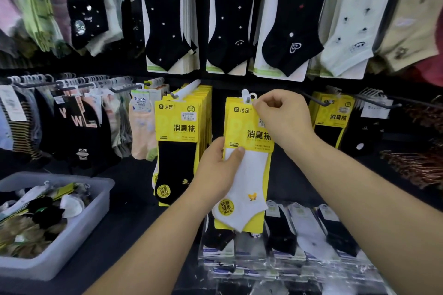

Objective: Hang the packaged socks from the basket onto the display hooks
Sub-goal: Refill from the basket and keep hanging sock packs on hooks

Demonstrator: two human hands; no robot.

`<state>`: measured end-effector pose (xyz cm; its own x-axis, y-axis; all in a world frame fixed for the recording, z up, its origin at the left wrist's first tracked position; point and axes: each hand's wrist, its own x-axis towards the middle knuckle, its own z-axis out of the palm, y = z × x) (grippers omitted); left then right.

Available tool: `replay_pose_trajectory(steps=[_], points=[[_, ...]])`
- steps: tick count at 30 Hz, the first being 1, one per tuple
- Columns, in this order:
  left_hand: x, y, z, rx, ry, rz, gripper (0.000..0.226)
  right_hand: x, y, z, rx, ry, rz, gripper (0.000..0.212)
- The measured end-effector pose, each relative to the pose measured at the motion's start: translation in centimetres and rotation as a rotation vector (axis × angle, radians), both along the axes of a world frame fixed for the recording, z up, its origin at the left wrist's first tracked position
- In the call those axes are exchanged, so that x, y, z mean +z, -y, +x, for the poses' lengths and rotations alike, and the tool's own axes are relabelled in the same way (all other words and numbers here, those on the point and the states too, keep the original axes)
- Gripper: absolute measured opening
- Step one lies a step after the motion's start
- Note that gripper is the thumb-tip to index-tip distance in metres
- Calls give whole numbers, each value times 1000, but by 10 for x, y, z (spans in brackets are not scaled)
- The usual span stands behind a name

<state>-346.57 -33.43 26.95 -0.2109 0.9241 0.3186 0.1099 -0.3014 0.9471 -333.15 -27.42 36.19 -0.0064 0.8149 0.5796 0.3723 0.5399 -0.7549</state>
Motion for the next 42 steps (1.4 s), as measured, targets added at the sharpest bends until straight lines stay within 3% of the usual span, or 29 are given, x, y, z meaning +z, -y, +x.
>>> replay_pose_trajectory(steps=[3,6,11,15,18,20,22,27,33,42], points=[[-8,0,-3,-8,38,-24,8,-4,2,-3,-15,107,69,23],[-10,1,-4,27,11,-59,14,-10,3,-3,-61,198,96,12],[1,6,-6,228,-562,-196,46,-25,3,4,-91,185,165,18],[15,8,-5,357,-683,-216,53,-49,5,10,-77,31,100,50],[20,0,-2,321,-547,-143,56,-76,2,11,5,29,-70,58],[21,-12,1,204,-268,-90,65,-93,0,8,111,24,-141,40],[19,-24,3,102,-35,-58,67,-101,-3,4,224,-22,-152,40],[12,-55,7,36,152,-32,68,-110,-31,0,372,-128,-114,53],[10,-89,11,73,210,29,38,-115,-73,-9,372,-169,-110,55],[14,-149,9,172,184,38,32,-112,-133,-19,302,-89,-116,57]])
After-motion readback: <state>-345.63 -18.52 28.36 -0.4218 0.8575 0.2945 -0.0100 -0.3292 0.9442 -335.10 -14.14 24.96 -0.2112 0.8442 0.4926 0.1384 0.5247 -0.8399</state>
